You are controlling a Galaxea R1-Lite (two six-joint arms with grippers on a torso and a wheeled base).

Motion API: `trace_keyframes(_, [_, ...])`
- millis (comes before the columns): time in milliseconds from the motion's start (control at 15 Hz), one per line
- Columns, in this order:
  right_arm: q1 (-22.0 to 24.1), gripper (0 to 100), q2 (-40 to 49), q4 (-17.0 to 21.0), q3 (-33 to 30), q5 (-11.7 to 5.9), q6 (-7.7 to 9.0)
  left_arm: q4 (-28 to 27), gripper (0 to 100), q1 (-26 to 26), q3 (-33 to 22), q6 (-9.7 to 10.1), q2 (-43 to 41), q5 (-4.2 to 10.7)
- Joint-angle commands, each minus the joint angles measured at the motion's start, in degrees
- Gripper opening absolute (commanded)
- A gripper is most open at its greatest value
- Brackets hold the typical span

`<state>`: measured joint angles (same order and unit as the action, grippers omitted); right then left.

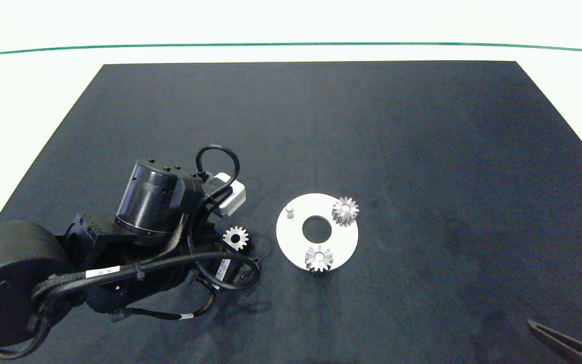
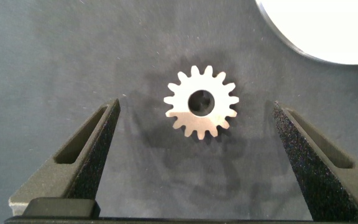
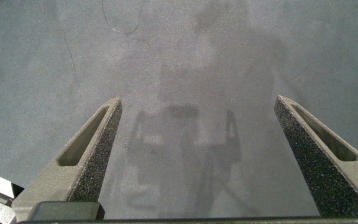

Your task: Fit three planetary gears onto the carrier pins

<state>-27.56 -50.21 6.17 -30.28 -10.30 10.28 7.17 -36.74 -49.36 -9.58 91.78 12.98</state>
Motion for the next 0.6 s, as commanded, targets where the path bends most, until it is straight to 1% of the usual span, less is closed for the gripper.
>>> trace_keyframes(67, [0.0, 100, -0.1, 0.1, 0.0, -0.07, 0.09, 0.0, 95, 0.1, 0.0, -0.09, 0.6, 0.11])
trace_keyframes(600, [-0.1, 100, 0.2, 0.1, 0.2, -0.07, 0.09, 0.2, 79, 0.1, -0.1, 0.18, 0.1, 0.11])
